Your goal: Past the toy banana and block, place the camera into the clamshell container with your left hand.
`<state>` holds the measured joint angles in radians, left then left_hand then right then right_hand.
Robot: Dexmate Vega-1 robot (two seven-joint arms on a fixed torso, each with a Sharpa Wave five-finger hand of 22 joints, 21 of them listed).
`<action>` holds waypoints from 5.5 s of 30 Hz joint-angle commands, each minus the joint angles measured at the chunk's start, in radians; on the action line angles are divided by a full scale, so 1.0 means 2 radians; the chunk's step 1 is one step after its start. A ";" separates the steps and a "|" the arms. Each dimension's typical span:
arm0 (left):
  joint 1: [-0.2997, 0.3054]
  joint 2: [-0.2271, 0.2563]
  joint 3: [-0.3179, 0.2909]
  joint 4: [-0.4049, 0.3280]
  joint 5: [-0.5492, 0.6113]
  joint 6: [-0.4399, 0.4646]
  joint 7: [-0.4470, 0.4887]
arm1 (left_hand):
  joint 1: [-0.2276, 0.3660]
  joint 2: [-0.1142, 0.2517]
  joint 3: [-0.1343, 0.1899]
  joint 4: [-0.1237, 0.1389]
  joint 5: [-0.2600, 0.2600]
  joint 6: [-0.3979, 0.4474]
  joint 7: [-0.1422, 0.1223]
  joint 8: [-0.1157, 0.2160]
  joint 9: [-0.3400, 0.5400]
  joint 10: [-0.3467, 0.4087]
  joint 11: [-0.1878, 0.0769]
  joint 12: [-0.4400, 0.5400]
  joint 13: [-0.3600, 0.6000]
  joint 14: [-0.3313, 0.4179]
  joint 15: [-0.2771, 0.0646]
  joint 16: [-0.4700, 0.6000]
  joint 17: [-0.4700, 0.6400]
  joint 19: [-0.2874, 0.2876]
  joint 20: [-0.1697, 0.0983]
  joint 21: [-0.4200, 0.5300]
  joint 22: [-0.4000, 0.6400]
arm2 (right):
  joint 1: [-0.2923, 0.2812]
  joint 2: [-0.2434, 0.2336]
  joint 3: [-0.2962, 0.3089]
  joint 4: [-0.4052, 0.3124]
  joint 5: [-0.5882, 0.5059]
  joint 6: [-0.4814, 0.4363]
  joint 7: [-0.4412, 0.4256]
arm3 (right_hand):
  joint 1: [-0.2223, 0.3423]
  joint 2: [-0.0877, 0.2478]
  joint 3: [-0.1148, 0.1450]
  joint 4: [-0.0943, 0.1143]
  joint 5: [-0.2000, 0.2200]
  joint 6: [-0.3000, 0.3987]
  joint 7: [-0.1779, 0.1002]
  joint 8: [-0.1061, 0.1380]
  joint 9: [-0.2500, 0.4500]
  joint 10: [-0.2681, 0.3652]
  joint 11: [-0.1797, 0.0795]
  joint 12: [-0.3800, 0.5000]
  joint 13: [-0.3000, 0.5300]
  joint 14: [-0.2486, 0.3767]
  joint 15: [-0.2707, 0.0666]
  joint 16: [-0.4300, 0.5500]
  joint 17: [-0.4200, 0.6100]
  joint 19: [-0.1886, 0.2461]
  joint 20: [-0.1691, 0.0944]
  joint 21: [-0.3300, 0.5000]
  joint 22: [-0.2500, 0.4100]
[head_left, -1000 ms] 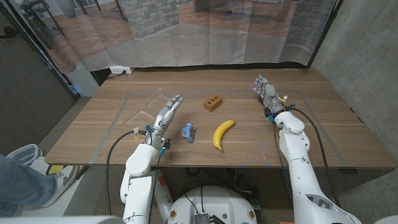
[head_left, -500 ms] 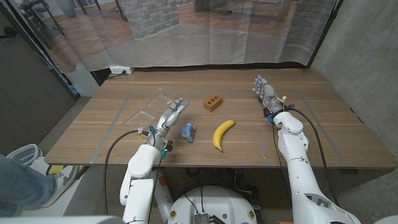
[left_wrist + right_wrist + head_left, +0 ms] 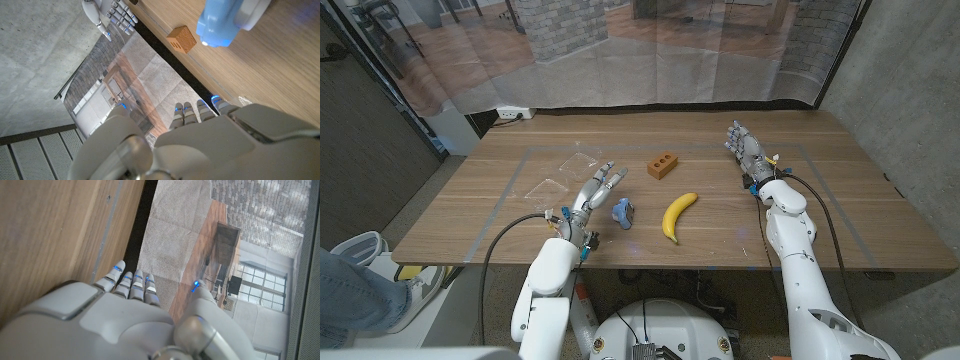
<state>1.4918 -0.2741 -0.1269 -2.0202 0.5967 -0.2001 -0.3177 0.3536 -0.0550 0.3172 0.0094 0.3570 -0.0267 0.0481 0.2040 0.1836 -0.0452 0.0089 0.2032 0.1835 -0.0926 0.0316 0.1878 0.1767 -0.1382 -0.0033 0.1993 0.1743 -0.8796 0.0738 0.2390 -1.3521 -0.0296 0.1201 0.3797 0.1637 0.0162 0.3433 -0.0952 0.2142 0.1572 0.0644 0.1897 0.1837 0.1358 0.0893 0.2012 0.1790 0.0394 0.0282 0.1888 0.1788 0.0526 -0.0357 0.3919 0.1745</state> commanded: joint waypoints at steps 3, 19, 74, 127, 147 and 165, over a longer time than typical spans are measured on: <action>0.035 0.001 0.028 -0.051 0.066 0.040 0.035 | 0.012 0.003 0.003 -0.006 -0.001 -0.001 -0.003 0.000 0.002 -0.004 -0.001 0.000 0.001 -0.002 -0.001 -0.001 0.001 -0.001 0.005 0.000 0.003 | 0.001 0.000 0.002 0.004 -0.002 -0.001 0.003 | 0.001 0.002 0.001 -0.002 0.000 0.001 -0.005 0.003 0.002 0.000 -0.005 0.003 0.002 0.004 0.000 0.001 0.002 0.007 -0.016 -0.002 0.001; 0.039 0.025 0.076 -0.100 0.186 0.133 0.035 | 0.043 0.010 0.013 -0.024 -0.006 0.010 -0.009 0.004 0.002 0.006 -0.002 0.003 0.002 0.002 0.001 0.000 0.001 0.000 0.016 0.000 0.003 | 0.003 0.002 0.003 0.007 -0.006 0.001 0.001 | 0.000 0.003 0.001 -0.003 0.000 0.002 -0.006 0.003 0.002 0.000 -0.005 0.003 0.002 0.005 0.000 0.001 0.002 0.008 -0.016 -0.004 0.001; 0.000 0.112 0.231 -0.145 0.518 0.315 -0.120 | 0.149 -0.012 0.027 -0.085 -0.019 -0.016 -0.062 -0.007 0.006 -0.009 0.005 -0.001 0.008 0.003 0.023 -0.001 0.004 0.029 0.105 0.007 0.004 | 0.006 0.008 0.002 0.008 -0.010 -0.002 0.004 | -0.001 0.003 -0.001 -0.004 0.000 0.004 -0.010 0.003 0.002 0.000 -0.007 0.003 0.002 0.009 -0.001 0.001 0.002 0.009 -0.013 -0.014 0.002; -0.051 0.115 0.278 -0.050 0.686 0.347 -0.106 | 0.139 -0.048 -0.041 -0.068 0.009 0.027 -0.098 -0.001 0.010 0.023 -0.021 0.012 0.014 0.058 0.022 0.005 0.007 0.184 0.111 0.032 0.004 | 0.005 0.010 0.003 0.005 -0.007 -0.002 -0.001 | 0.001 0.003 -0.002 -0.007 0.000 0.008 -0.012 0.004 0.003 0.004 -0.005 0.004 0.002 0.016 0.002 0.002 0.002 0.022 -0.006 -0.021 0.002; -0.063 0.111 0.278 -0.037 0.663 0.348 -0.138 | 0.144 -0.043 -0.042 -0.068 0.012 0.046 -0.092 0.007 0.010 0.027 -0.019 0.013 0.015 0.062 0.020 0.006 0.007 0.187 0.111 0.028 0.004 | 0.009 0.012 0.003 0.011 -0.008 -0.001 -0.004 | 0.001 0.003 -0.003 -0.008 0.000 0.010 -0.012 0.004 0.003 0.004 -0.006 0.004 0.002 0.017 0.001 0.002 0.002 0.023 -0.005 -0.025 0.002; -0.071 0.106 0.291 -0.020 0.668 0.358 -0.133 | 0.153 -0.037 -0.040 -0.069 0.014 0.049 -0.093 0.007 0.010 0.029 -0.022 0.014 0.015 0.065 0.018 0.007 0.007 0.188 0.111 0.024 0.004 | 0.016 0.012 0.005 0.022 -0.010 0.000 0.000 | 0.000 0.003 -0.004 -0.008 0.000 0.009 -0.012 0.004 0.003 0.004 -0.006 0.004 0.002 0.018 0.000 0.001 0.002 0.025 -0.003 -0.028 0.002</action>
<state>1.3602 -0.0544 0.4409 -2.0782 1.9228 0.5017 -0.5809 0.6468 -0.1300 0.2355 -0.1241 0.3811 0.0648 -0.1321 0.2099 0.2025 0.0081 -0.0305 0.2294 0.2119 0.0342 0.0687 0.2028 0.1885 0.2321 0.2199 0.2512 0.1813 -0.8579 0.0969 0.2449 -1.3227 -0.0465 0.1181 0.3748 0.1637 0.0162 0.3321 -0.1064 0.2149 0.1733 0.0446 0.1897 0.1837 0.1374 0.0806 0.2012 0.1789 0.0683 0.0247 0.1888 0.1788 0.0978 -0.0377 0.3402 0.1744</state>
